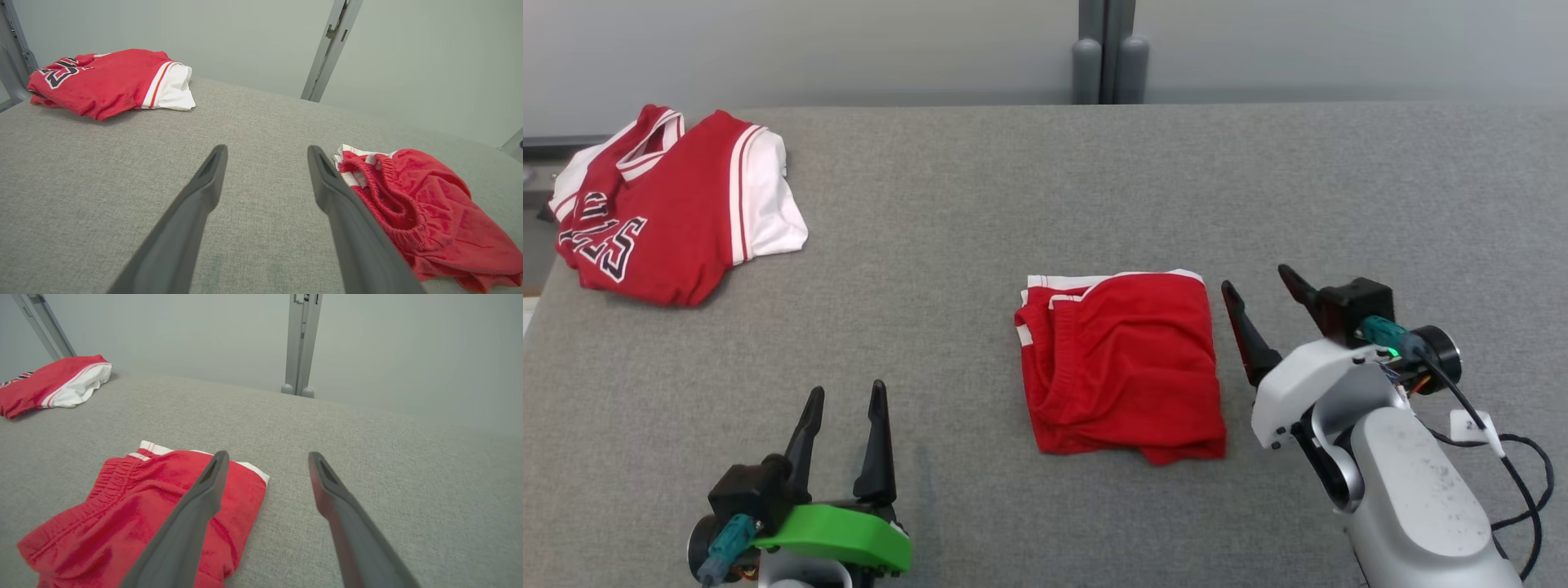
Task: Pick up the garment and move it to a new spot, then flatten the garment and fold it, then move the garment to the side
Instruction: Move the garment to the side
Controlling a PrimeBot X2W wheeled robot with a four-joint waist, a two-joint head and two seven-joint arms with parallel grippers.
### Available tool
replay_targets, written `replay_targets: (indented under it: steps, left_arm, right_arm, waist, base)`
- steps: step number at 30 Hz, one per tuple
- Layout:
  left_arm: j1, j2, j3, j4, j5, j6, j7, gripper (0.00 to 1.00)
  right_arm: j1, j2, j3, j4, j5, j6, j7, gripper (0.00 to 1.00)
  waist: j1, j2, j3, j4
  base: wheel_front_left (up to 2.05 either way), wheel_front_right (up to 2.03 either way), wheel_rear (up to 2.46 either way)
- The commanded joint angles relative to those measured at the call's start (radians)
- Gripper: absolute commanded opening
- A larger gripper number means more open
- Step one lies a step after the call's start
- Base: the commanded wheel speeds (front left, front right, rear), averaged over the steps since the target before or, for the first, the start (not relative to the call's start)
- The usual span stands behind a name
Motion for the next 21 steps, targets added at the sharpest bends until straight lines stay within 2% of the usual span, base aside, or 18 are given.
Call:
replay_targets:
  steps: [1, 7, 17, 18, 19, 21]
  left_arm:
    - [-0.02, 0.003, -0.003, 0.0, -0.004, 0.001, 0.0, 1.0]
    - [-0.036, 0.003, -0.013, 0.001, -0.016, 0.005, 0.0, 1.0]
    - [-0.052, 0.003, -0.015, -0.001, -0.033, 0.013, 0.0, 1.0]
    - [-0.054, 0.003, -0.014, -0.002, -0.034, 0.013, 0.0, 1.0]
    - [-0.055, 0.003, -0.013, -0.003, -0.034, 0.013, 0.0, 1.0]
    - [-0.057, 0.003, -0.013, -0.006, -0.033, 0.015, 0.0, 1.0]
  right_arm:
    - [-0.025, -0.003, 0.01, 0.031, 0.014, 0.0, 0.052, 1.0]
    - [-0.085, -0.003, 0.035, 0.137, -0.001, 0.0, 0.232, 1.0]
    - [-0.11, -0.003, 0.059, 0.246, 0.06, 0.0, 0.338, 1.0]
    - [-0.114, -0.003, 0.066, 0.251, 0.067, 0.0, 0.338, 0.76]
    - [-0.118, -0.003, 0.074, 0.255, 0.076, 0.0, 0.335, 0.48]
    - [-0.128, -0.002, 0.092, 0.26, 0.092, 0.0, 0.325, 0.22]
  waist:
    - [0.0, 0.0, 0.02, 0.018]
    - [0.0, 0.0, 0.047, 0.049]
    - [0.0, 0.0, 0.081, 0.077]
    - [0.0, 0.0, 0.083, 0.077]
    - [0.0, 0.0, 0.086, 0.077]
    - [0.0, 0.0, 0.091, 0.074]
  base:
    - [0.0, 0.0, 0.0]
    - [0.0, 0.0, 0.0]
    - [0.0, 0.0, 0.0]
    - [0.0, 0.0, 0.0]
    - [0.0, 0.0, 0.0]
    - [0.0, 0.0, 0.0]
